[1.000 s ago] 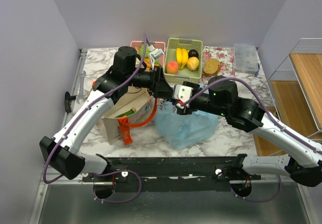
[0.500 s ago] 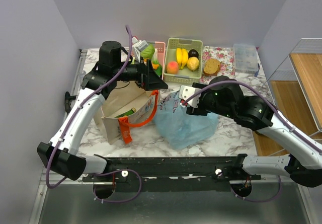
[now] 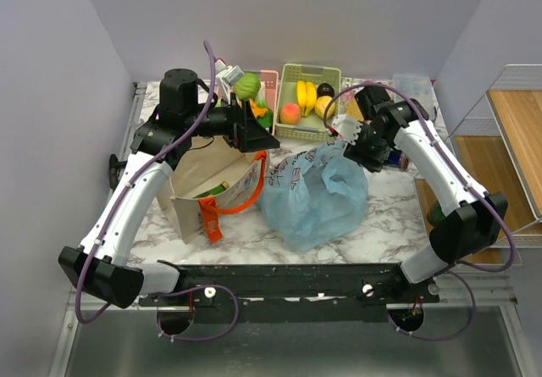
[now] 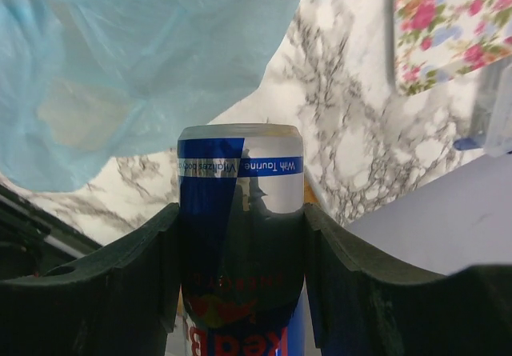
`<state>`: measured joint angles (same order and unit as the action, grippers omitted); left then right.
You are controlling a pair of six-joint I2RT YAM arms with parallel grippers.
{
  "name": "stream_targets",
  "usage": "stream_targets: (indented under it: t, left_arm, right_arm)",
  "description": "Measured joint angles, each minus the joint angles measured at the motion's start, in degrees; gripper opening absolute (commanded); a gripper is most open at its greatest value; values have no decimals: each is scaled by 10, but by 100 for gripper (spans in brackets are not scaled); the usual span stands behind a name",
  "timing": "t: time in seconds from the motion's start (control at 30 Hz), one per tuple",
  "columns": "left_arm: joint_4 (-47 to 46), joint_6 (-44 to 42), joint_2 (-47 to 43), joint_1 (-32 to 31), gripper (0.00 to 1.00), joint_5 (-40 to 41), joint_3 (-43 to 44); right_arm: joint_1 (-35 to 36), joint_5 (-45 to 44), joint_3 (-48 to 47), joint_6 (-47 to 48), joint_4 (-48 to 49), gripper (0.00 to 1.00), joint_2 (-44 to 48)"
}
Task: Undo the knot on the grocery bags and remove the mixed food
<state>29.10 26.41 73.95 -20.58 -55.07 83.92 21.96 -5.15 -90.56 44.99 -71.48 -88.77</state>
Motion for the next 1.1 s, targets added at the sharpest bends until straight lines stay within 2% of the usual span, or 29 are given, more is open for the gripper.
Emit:
stream_targets:
  t: [0.23, 0.43, 0.77, 0.9, 1.1]
  left_arm:
    - [-8, 4, 0, 1, 98, 0, 8]
    - [-13, 13, -1, 3, 98, -1, 8]
    - [-16, 12, -9, 3, 99, -5, 7]
    - [-16, 2, -9, 3, 99, -7, 6]
    - [-44, -3, -8, 2, 98, -15, -13]
  right_arm:
    - [-67, -29, 60, 97, -35, 1, -36]
    - [-130, -83, 95, 165, -27, 1, -83]
    - [-153, -136, 112, 222, 12, 1, -113]
    - [-163, -95, 56, 231, -11, 1, -127]
    - [-148, 68, -117, 232, -43, 1, -99]
